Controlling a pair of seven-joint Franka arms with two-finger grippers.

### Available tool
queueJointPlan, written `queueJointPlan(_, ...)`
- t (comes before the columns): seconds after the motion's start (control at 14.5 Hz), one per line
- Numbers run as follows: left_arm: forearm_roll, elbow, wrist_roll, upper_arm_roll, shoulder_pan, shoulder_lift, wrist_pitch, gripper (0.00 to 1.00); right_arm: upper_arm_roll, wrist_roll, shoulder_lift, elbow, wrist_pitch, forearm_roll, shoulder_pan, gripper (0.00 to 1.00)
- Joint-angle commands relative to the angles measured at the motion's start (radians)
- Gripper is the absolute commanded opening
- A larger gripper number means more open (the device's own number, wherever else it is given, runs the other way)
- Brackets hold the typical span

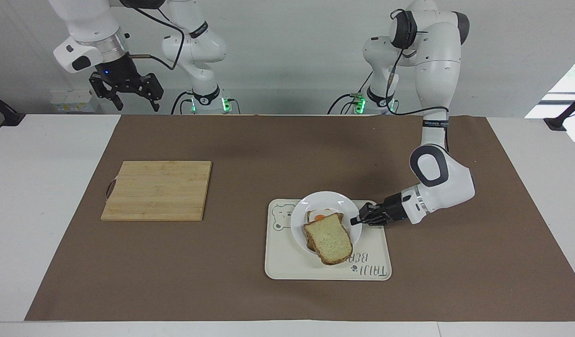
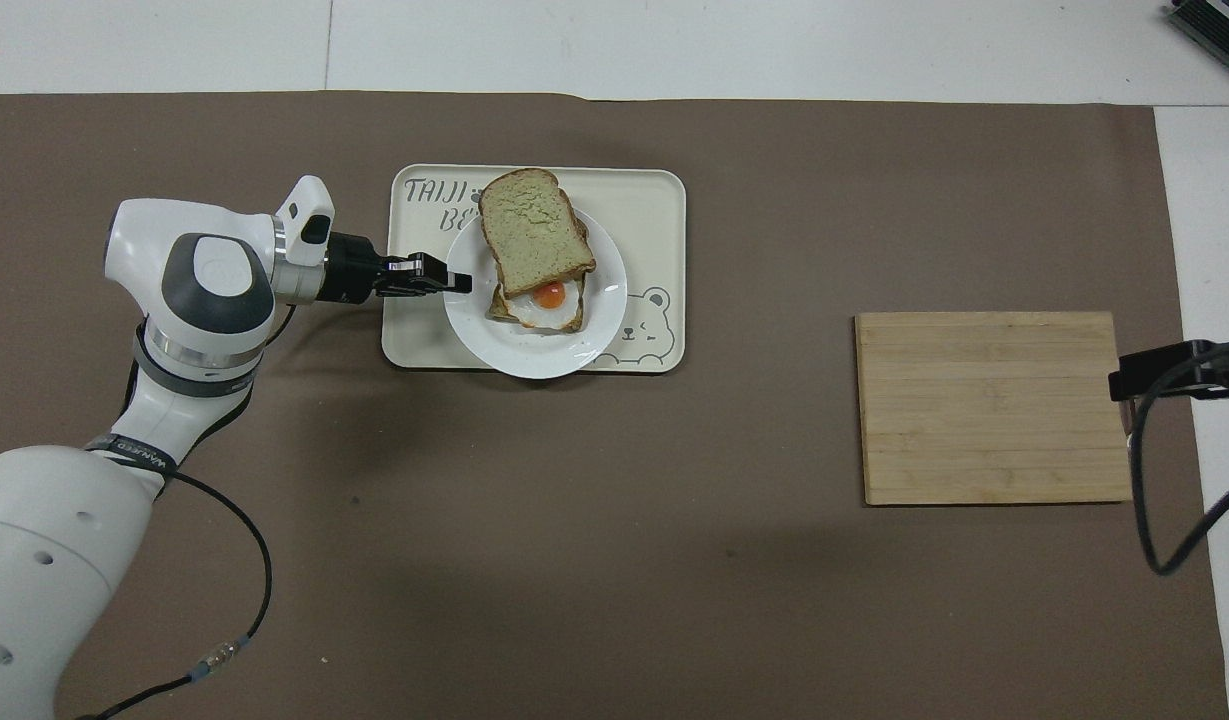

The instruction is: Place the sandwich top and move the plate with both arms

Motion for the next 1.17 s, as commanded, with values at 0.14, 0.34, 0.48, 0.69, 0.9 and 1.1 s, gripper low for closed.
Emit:
queueJointPlan(0.14, 0.227, 0.019, -0.030, 0.011, -0.022, -0.004, 0.168, 0.34, 0.003, -0.019, 0.012, 0.020, -0.017, 0.012, -0.012, 1.00)
queueJointPlan(0.34, 0.319, 0.031, -0.058, 0.025, -0.013, -0.051, 0.154, 0.34, 0.003, -0.019, 0.012, 0.020, -0.018, 0.012, -0.012, 1.00)
queueJointPlan(0.48, 0.440, 0.030, -0.085, 0.051, -0.011, -0.106, 0.148, 0.46, 0.003, -0.019, 0.010, 0.020, -0.018, 0.012, -0.012, 1.00)
queueJointPlan(0.69, 0.613, 0.022, -0.133, 0.054, -0.011, -0.195, 0.137, 1.00, 0.003, -0.019, 0.010, 0.020, -0.017, 0.012, -0.012, 1.00)
queueJointPlan(0.9, 0.802, 0.024, -0.223, 0.060, -0.007, -0.304, 0.021, 1.00, 0.003, -0.019, 0.012, 0.020, -0.017, 0.012, -0.012, 1.00)
queueJointPlan(1.1, 0.945, 0.036, -0.309, 0.060, -0.007, -0.422, -0.120, 1.00, 0.003, -0.019, 0.010, 0.020, -0.017, 0.012, -0.012, 1.00)
